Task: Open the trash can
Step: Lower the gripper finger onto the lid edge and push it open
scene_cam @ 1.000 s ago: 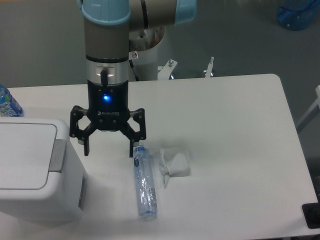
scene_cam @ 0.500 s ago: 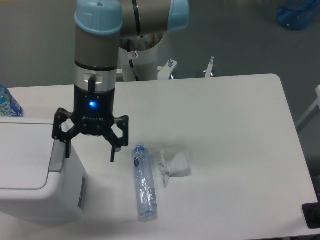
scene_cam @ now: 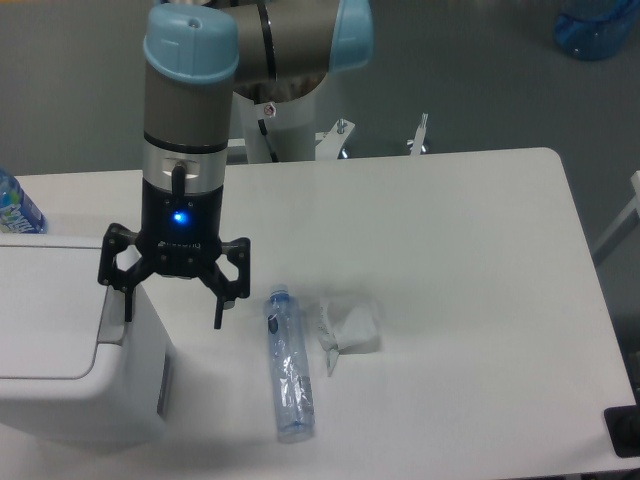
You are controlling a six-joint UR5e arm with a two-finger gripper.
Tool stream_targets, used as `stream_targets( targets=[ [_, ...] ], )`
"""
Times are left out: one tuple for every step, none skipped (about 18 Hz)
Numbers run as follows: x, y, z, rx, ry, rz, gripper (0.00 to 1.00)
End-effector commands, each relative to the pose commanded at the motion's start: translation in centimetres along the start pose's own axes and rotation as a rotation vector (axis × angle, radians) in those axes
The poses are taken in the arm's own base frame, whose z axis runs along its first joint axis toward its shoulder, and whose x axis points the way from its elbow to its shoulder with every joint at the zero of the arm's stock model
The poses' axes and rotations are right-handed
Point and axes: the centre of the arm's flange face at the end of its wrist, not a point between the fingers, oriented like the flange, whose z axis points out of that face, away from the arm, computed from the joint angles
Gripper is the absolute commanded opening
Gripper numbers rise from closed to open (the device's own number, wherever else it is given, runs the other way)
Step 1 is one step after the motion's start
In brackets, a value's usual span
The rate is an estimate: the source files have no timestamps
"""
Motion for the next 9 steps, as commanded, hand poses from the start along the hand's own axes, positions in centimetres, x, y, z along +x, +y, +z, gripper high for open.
stream_targets(
  targets=[
    [0.15, 0.04, 0.13, -0.002, 0.000, 0.002, 1.00],
    [0.22, 0.06, 0.25, -0.004, 0.001, 0.003, 1.00],
    [0.29, 0.08, 0.36, -0.006, 0.002, 0.004, 1.00],
    [0.29, 0.08, 0.36, -0.006, 0.002, 0.004, 1.00],
    [0.27, 0.09, 0.47, -0.007, 0.002, 0.003, 1.00],
    [0.27, 0.09, 0.47, -0.007, 0.002, 0.003, 1.00],
    [0.27, 0.09, 0.47, -0.007, 0.002, 0.003, 1.00],
    [0.35, 0.16, 0.54, -0.009, 0.003, 0.004, 1.00],
    [0.35, 0.16, 0.54, -0.009, 0.003, 0.004, 1.00]
  ],
)
